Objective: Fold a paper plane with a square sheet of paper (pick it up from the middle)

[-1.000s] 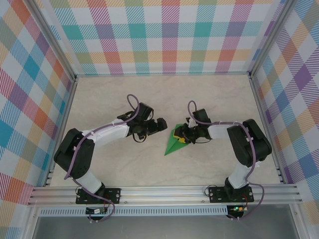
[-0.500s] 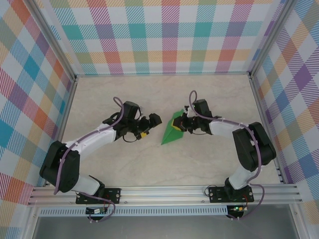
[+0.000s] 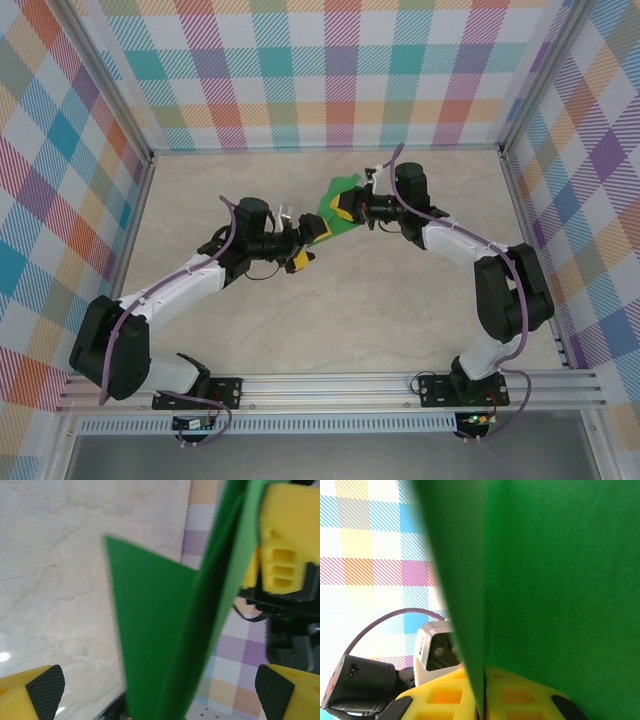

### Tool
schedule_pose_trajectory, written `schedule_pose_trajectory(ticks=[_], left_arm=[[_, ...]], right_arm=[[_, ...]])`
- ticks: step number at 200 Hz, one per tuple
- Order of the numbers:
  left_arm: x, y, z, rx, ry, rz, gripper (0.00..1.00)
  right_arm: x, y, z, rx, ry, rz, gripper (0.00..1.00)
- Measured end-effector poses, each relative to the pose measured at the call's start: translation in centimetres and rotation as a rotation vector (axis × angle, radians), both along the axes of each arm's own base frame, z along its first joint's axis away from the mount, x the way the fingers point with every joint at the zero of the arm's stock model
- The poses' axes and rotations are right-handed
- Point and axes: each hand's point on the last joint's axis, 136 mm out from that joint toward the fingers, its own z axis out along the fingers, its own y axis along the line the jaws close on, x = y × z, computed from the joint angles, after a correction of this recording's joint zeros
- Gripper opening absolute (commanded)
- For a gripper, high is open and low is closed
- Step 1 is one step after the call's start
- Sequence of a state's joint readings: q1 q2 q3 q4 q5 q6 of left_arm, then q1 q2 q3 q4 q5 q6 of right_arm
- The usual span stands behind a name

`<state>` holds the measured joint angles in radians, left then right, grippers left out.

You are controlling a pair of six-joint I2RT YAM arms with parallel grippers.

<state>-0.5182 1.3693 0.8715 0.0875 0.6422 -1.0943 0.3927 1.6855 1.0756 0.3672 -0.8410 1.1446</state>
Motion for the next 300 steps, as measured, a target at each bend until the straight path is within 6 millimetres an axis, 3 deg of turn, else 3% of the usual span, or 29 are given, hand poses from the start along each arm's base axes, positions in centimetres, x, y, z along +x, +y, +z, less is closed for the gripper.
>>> schedule_pose_trajectory(ticks=[47,75,114,153,211,237,262,300], left_arm=[[2.0,-1.3,1.5,-0.122,-0.005,0.035,0.87],[2.6,-1.1,2.0,-0.147,-0.015,0.064,0.71],[2.8,-0.5,1.0,-0.138,-0.006,0.1,0.53],[2.7,-0.2,0.1,-0.127,0.012,0.11,0.42],[2.8,-0.1,0.5,-0.153,-0.005,0.116,0.26],[2.8,-0.1,0.5,-0.151,-0.009,0.114,0.15],[2.8,0.1,-0.2,-0.121,-0.013,0.107,0.11],[2.5,2.1,-3.7,0.059,0.041,0.116,0.05]], right_arm=[[-0.2,0.4,0.0,0.036,0.051,0.029,0.12],[-0.4,0.4,0.2,0.042,0.054,0.039,0.12],[-0.6,0.4,0.0,0.043,0.057,0.047,0.12],[-0.8,0.4,-0.3,0.042,0.065,0.053,0.13],[-1.1,0.3,-1.0,0.035,0.084,0.052,0.14],[-1.2,0.2,-1.4,0.026,0.095,0.051,0.26],[-1.2,-0.1,-2.7,-0.021,0.1,0.039,0.42],[-1.5,-2.1,-6.1,-0.233,0.131,-0.055,0.59]])
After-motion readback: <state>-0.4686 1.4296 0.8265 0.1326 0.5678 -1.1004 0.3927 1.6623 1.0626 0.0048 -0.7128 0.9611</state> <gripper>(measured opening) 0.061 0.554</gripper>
